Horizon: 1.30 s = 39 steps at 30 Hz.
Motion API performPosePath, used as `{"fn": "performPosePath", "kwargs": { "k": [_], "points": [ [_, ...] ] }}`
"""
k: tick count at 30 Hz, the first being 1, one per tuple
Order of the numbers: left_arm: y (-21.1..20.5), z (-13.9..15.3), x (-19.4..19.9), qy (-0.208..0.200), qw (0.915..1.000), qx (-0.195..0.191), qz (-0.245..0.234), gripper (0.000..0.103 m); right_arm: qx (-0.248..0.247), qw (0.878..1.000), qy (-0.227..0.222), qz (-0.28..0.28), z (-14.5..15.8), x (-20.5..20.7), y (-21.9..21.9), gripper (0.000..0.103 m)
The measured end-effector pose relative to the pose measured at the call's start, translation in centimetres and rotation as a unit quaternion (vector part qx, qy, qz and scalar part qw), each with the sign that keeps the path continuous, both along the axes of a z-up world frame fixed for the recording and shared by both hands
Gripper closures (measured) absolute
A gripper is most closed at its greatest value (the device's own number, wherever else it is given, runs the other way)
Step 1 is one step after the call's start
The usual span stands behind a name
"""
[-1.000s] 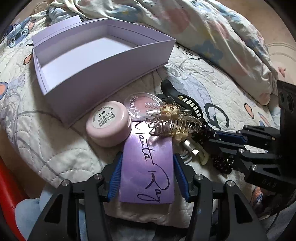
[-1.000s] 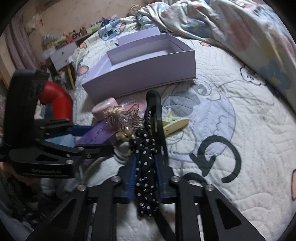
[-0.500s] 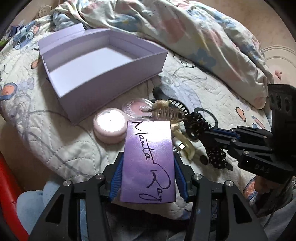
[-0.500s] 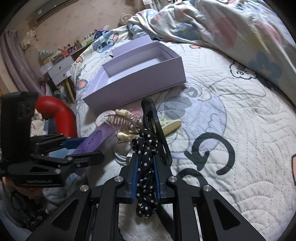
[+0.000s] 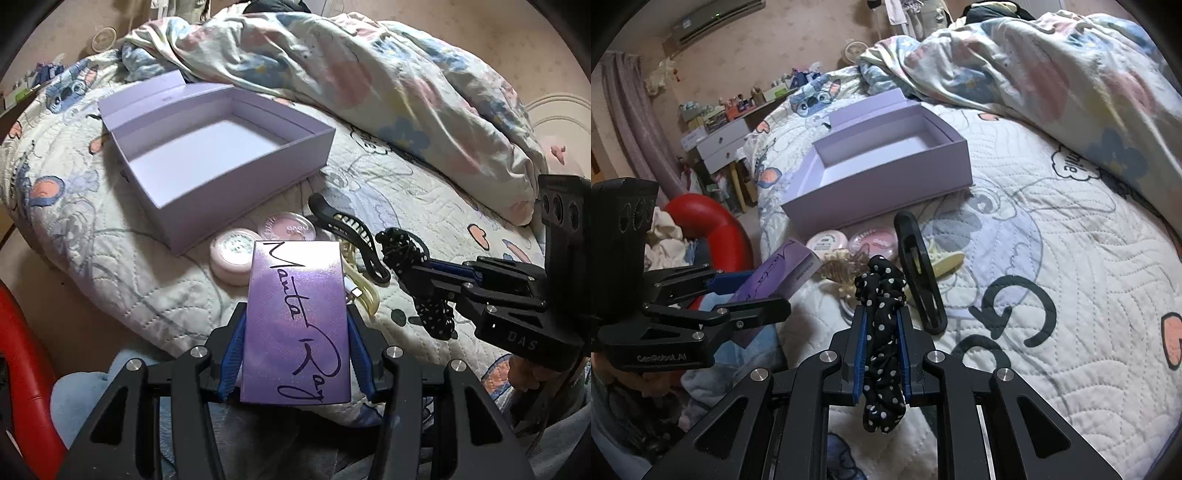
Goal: Organize rigid objects
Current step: 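Carry the palette with left tool while right tool carries the scrunchie over the box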
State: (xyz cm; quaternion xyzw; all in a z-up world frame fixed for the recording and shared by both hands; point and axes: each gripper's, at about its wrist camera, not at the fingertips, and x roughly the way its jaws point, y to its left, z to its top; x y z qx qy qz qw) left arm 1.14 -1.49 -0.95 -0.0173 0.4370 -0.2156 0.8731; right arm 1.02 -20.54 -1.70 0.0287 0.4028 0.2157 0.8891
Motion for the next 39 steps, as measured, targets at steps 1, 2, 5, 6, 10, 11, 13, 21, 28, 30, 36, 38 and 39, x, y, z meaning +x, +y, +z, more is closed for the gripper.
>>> {"fn": "performPosePath", "kwargs": {
  "k": [1, 2, 5, 6, 10, 11, 13, 21, 28, 30, 36, 38, 39],
  "points": [
    [0.1, 0.3, 0.0, -0.003, 1.0, -0.001, 0.003, 0.053, 0.002, 1.0, -0.001, 0.001, 0.1, 0.0, 0.1, 0.088],
    [0.1, 0.5, -0.1, -0.004, 1.0, -0.002, 0.005, 0.053, 0.003, 1.0, -0.003, 0.002, 0.2, -0.1, 0.1, 0.088],
    [0.2, 1.1, 0.1, -0.012, 0.9999, -0.001, 0.01, 0.053, 0.006, 1.0, -0.008, 0.004, 0.6, -0.1, 0.2, 0.088],
    [0.2, 1.2, 0.1, -0.014, 0.9998, -0.001, 0.012, 0.053, 0.008, 1.0, -0.011, 0.006, 0.8, 0.0, 0.2, 0.088],
    [0.5, 2.0, 0.8, -0.021, 0.9996, -0.004, 0.02, 0.053, 0.01, 1.0, -0.02, 0.01, 1.7, 0.5, 0.5, 0.088],
    [0.6, 2.2, 1.0, -0.024, 0.9995, -0.004, 0.021, 0.053, 0.009, 1.0, -0.023, 0.012, 1.9, 0.7, 0.5, 0.088],
    [0.8, 2.8, 1.3, -0.03, 0.9992, -0.005, 0.025, 0.053, 0.007, 0.999, -0.027, 0.015, 2.2, 1.1, 0.7, 0.088],
    [1.4, 4.4, 3.2, -0.049, 0.9982, -0.003, 0.035, 0.053, 0.025, 0.998, -0.037, 0.044, 3.9, 3.2, 1.8, 0.088],
    [1.8, 5.7, 5.2, -0.063, 0.9972, 0.007, 0.038, 0.053, 0.041, 0.997, -0.042, 0.059, 4.9, 5.6, 2.6, 0.088],
    [1.8, 6.0, 5.9, -0.066, 0.997, 0.01, 0.039, 0.053, 0.04, 0.996, -0.045, 0.063, 5.2, 6.1, 2.7, 0.088],
    [1.9, 6.6, 8.1, -0.073, 0.9963, 0.013, 0.043, 0.053, 0.035, 0.995, -0.053, 0.078, 5.9, 8.1, 3.4, 0.088],
    [1.8, 6.7, 8.7, -0.074, 0.9962, 0.012, 0.044, 0.053, 0.033, 0.995, -0.056, 0.079, 6.2, 8.9, 3.5, 0.088],
    [1.8, 6.8, 9.0, -0.075, 0.9961, 0.012, 0.045, 0.053, 0.032, 0.995, -0.057, 0.081, 6.3, 9.2, 3.5, 0.088]
  ]
}}
